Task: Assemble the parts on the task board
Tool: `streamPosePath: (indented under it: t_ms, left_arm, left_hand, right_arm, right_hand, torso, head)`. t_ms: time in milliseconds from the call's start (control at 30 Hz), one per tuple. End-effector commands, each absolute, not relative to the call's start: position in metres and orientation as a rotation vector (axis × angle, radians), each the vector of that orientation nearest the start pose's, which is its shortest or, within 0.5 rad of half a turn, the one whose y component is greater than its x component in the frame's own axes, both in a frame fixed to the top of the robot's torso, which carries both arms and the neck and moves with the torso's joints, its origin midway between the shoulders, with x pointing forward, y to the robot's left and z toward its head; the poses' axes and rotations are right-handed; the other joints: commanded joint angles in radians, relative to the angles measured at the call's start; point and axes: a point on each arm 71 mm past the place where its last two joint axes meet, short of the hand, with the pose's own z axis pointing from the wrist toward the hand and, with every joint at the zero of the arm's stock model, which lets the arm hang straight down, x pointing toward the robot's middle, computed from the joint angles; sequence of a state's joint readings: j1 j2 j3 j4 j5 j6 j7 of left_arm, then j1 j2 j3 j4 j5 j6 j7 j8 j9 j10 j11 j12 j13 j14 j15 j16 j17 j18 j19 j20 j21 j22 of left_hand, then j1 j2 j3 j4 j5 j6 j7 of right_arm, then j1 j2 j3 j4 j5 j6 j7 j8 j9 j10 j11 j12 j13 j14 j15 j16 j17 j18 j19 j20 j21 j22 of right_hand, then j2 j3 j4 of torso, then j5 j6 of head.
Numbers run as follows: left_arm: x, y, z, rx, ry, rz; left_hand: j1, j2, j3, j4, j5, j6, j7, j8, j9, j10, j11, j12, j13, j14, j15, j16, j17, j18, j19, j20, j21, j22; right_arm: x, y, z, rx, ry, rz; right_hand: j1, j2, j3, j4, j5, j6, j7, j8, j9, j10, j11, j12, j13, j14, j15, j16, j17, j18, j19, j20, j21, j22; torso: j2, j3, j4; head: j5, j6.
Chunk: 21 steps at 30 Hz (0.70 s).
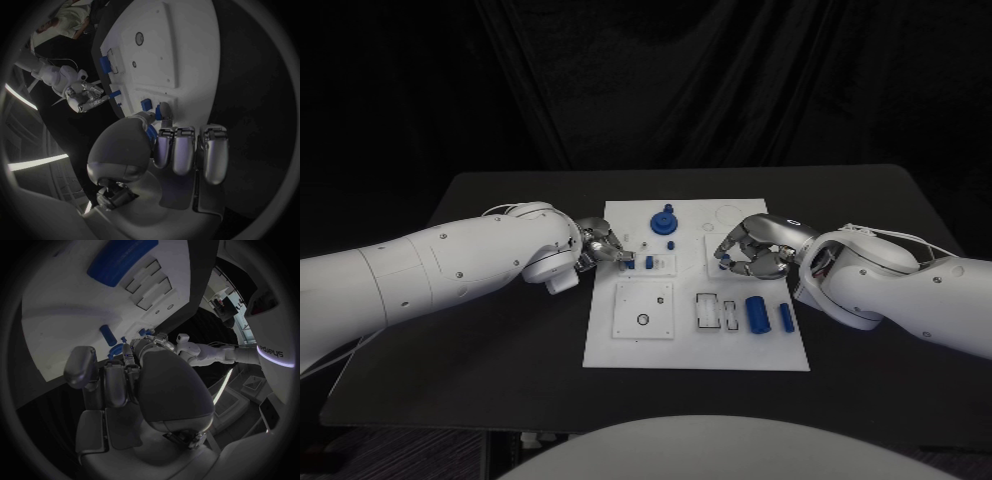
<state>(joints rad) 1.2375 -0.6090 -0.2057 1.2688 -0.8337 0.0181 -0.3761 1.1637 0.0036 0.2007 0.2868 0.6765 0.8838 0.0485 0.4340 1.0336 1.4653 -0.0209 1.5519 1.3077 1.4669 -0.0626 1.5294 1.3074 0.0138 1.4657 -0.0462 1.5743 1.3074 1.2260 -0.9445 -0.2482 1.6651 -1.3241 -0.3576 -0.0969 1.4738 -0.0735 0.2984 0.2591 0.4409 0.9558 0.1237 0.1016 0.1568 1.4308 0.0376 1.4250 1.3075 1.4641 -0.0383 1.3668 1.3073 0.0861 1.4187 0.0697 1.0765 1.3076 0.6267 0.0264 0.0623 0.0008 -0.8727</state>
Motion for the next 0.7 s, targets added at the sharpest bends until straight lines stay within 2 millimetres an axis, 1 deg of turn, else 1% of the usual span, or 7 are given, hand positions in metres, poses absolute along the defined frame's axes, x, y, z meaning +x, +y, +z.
streamPosePath:
  t_ms: [33, 267, 567, 600, 700]
  left_arm:
    - [0.4986, 0.1721, -0.2781, -0.351, 2.363, -0.553]
    - [0.4995, 0.1732, -0.2783, -0.356, 2.362, -0.547]
    - [0.4978, 0.1714, -0.2789, -0.348, 2.378, -0.543]
    - [0.4975, 0.171, -0.279, -0.345, 2.38, -0.543]
    - [0.4964, 0.1701, -0.279, -0.325, 2.385, -0.538]
  left_hand:
    - [0.006, -0.006, 0.01, -0.002, 0.005, -0.001, -0.007, 0.006, 0.005, 0.09, -0.005, -0.001, 0.248, 0.067, -0.007, 0.0, 0.169, -0.014, 0.105, 0.001, -0.003, 0.263]
    - [0.01, -0.01, 0.017, -0.003, 0.005, -0.004, -0.008, 0.011, 0.01, 0.091, -0.006, -0.001, 0.249, 0.067, -0.008, 0.001, 0.17, -0.014, 0.105, 0.001, -0.003, 0.263]
    - [0.014, -0.016, 0.025, -0.003, -0.006, -0.009, -0.007, 0.015, 0.014, 0.09, -0.007, -0.001, 0.248, 0.067, -0.009, 0.001, 0.17, -0.014, 0.105, 0.0, -0.003, 0.263]
    - [0.016, -0.019, 0.031, -0.003, -0.02, -0.013, -0.007, 0.017, 0.016, 0.09, -0.006, -0.001, 0.248, 0.067, -0.009, 0.001, 0.17, -0.014, 0.105, 0.0, -0.003, 0.263]
    - [0.015, -0.022, 0.035, -0.002, -0.035, -0.015, -0.006, 0.018, 0.018, 0.091, -0.005, -0.001, 0.249, 0.068, -0.008, 0.002, 0.172, -0.014, 0.105, 0.001, -0.003, 0.263]
  right_arm:
    - [0.4289, -0.214, -0.2375, -0.078, 1.867, 0.691]
    - [0.429, -0.214, -0.2378, -0.078, 1.87, 0.69]
    - [0.4289, -0.2142, -0.2379, -0.078, 1.872, 0.689]
    - [0.4289, -0.2142, -0.238, -0.079, 1.872, 0.689]
    - [0.4289, -0.2141, -0.2381, -0.079, 1.874, 0.688]
  right_hand:
    - [0.003, -0.003, 0.005, 0.001, 0.003, 0.001, 0.001, -0.004, -0.001, -0.008, 0.0, -0.004, 0.075, 0.04, 0.002, -0.004, 0.0, 0.01, -0.004, 0.0, -0.003, 0.13]
    - [0.003, -0.003, 0.005, 0.001, 0.003, 0.001, 0.001, -0.004, -0.001, -0.008, 0.0, -0.004, 0.075, 0.04, 0.002, -0.004, 0.0, 0.01, -0.004, 0.0, -0.003, 0.13]
    - [0.003, -0.003, 0.005, 0.001, 0.003, 0.001, 0.001, -0.004, -0.001, -0.008, 0.0, -0.004, 0.075, 0.04, 0.002, -0.004, 0.0, 0.01, -0.004, 0.0, -0.003, 0.13]
    - [0.003, -0.003, 0.005, 0.001, 0.003, 0.001, 0.001, -0.004, -0.001, -0.008, 0.0, -0.004, 0.075, 0.04, 0.002, -0.004, 0.0, 0.01, -0.004, 0.0, -0.003, 0.13]
    - [0.003, -0.003, 0.005, 0.001, 0.003, 0.001, 0.001, -0.004, -0.001, -0.008, 0.0, -0.004, 0.075, 0.04, 0.002, -0.004, 0.0, 0.01, -0.004, 0.0, -0.003, 0.13]
  torso:
    - [0.0, 0.0, 0.0001]
    - [0.0, 0.0, 0.0]
    - [0.0, 0.0, 0.0]
    - [0.0, 0.0, 0.0]
    - [0.0, 0.0, 0.0]
  head:
    - [0.0, 0.0]
    - [0.0, 0.0]
    - [0.001, 0.0]
    - [0.002, 0.0]
    - [0.001, 0.0]
